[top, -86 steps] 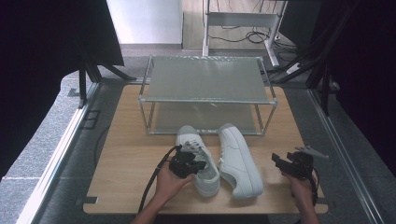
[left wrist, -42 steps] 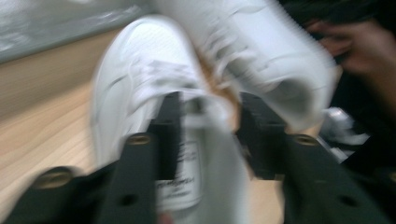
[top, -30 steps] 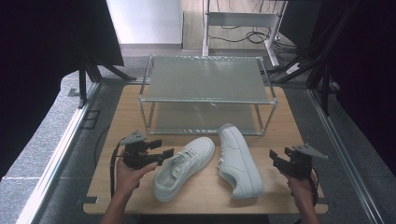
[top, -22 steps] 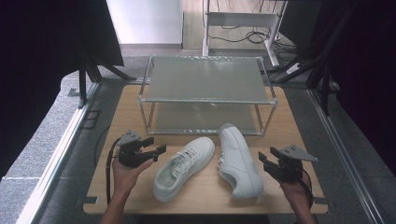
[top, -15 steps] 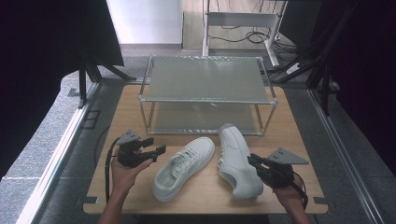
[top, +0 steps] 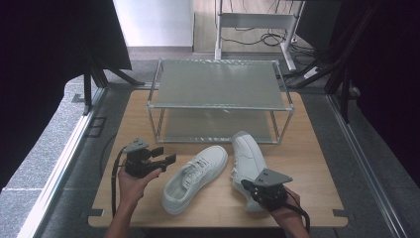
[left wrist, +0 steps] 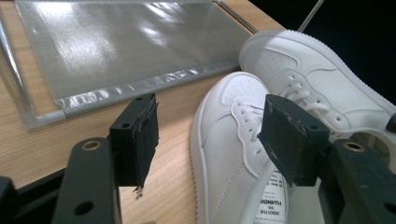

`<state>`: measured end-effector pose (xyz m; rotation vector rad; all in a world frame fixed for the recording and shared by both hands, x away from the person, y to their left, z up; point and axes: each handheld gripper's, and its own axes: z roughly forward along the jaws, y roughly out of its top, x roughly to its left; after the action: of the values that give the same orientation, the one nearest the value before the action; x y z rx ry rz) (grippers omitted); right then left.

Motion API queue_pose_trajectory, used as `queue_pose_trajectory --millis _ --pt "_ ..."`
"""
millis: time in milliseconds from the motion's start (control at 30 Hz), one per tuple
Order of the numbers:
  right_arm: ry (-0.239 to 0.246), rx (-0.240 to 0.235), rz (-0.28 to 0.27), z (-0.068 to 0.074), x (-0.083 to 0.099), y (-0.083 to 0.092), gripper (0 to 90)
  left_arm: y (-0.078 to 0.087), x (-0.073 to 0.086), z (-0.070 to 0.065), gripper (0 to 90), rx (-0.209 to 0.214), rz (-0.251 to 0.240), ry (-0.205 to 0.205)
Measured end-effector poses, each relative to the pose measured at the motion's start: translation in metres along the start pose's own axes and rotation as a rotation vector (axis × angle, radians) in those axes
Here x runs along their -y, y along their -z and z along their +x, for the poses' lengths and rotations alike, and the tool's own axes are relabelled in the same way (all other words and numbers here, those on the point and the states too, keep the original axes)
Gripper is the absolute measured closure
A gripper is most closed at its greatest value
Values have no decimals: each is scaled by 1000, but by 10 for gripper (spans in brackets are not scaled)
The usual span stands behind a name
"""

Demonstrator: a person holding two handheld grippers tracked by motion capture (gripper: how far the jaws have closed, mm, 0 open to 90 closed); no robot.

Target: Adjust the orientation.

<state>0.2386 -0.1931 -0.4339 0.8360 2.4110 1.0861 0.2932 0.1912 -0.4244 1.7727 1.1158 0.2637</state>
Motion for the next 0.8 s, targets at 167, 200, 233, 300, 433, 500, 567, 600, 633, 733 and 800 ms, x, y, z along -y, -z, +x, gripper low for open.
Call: queue_pose_trajectory --millis 167,200,233,300,433,500,567,600,633,733,800 --pt "3 19 49 -1 4 -8 899 -1 1 0 368 1 8 6" --pt "-16 6 43 -3 5 -7 899 -2 1 1 368 0 13 9" --pt "-23 9 42 -5 6 -7 900 -2 1 1 367 -1 15 11" --pt "-46 11 38 -8 5 -3 899 -2 1 1 366 -2 14 14" --pt "-68 45 17 -12 8 4 900 -1 1 2 366 -4 11 18" --pt "-112 51 -26 -17 14 10 900 -3 1 1 366 -6 16 20" --pt "-121 71 -48 -20 16 14 900 -3 2 1 367 -5 17 19" --pt "-123 78 -55 -23 17 16 900 -4 2 0 366 -3 19 19" --pt "-123 78 -55 -23 17 16 900 -4 2 0 366 -3 19 19" --pt "-158 79 -78 -34 20 24 900 -4 2 0 366 -4 22 19" --pt "-171 78 -85 -37 22 26 900 -5 2 0 366 -5 21 19"
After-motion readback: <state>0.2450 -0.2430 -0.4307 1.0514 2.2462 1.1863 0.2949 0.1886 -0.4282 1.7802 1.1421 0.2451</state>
